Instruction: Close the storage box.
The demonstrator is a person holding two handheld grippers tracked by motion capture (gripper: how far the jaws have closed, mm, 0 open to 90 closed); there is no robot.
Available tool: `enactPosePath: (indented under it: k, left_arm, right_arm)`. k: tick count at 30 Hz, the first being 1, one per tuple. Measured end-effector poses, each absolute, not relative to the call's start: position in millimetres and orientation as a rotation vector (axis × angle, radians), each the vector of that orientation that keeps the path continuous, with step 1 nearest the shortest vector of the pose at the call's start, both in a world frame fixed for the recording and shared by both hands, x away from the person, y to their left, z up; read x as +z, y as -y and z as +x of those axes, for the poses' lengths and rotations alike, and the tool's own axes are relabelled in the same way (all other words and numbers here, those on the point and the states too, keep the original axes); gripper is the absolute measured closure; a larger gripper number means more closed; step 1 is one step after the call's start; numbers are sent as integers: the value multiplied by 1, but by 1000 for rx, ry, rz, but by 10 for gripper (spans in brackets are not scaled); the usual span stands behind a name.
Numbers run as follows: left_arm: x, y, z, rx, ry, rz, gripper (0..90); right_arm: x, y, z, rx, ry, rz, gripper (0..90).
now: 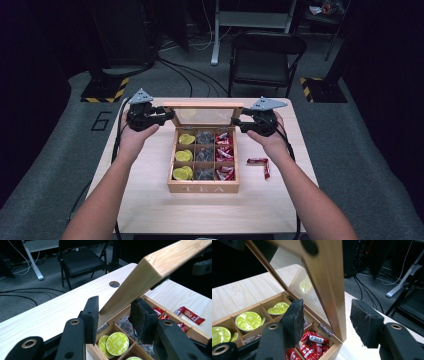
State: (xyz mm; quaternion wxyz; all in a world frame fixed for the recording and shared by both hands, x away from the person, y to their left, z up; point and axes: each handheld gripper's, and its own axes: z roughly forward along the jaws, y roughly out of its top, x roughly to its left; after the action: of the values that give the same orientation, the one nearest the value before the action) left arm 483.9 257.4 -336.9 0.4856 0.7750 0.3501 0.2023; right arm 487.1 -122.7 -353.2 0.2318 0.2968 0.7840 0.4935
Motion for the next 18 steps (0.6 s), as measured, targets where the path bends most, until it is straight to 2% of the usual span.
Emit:
enactPosePath:
  k: [12,18]
  left_arm:
    - [-342,-258,473,487,-840,1904,583]
    - [-346,-258,468,480,-840,1900,578]
  right_arm:
    - [-339,122,475,1342,-2174,800,493]
    - [-335,123,471,1347,-2216,785,556]
